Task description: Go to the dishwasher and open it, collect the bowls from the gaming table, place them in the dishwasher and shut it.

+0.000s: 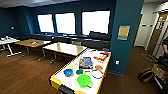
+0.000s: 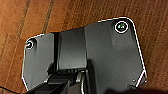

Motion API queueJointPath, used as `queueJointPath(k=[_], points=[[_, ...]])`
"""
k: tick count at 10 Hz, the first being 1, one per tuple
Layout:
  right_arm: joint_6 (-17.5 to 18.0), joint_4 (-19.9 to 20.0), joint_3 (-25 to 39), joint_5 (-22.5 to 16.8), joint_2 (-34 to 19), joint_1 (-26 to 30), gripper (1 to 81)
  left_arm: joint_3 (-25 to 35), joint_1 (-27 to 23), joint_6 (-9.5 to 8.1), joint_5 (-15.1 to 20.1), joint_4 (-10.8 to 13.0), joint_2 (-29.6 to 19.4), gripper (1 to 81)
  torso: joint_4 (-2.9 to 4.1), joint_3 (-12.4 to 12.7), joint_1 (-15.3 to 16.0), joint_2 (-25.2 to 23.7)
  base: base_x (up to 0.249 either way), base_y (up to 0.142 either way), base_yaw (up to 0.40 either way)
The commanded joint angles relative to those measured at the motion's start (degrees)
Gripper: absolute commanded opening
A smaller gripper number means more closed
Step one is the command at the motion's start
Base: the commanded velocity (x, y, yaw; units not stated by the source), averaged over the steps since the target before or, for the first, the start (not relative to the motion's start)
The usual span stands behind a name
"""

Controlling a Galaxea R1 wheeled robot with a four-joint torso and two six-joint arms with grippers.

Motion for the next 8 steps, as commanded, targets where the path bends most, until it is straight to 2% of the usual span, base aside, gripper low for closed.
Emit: queueJointPath(k=[1,3,8], points=[[-0.09,-0.01,0.10,-3.60,0.12,3.13,81.1,-0.10,-2.61,0.44,2.43,0.38,-0.11,81.1,0.00,0.00,0.00,0.00,0.111,0.133,0.000],[-0.09,-0.01,0.10,-3.60,0.12,3.13,81.1,-0.10,-2.61,0.44,2.43,0.38,-0.02,81.1,0.00,0.00,0.00,-0.02,0.084,0.149,0.000],[-0.17,-0.01,0.28,-3.60,0.12,3.13,81.1,-0.02,-2.61,0.44,2.43,0.47,-0.02,81.1,0.00,0.00,-0.02,0.00,0.000,0.179,0.000]])
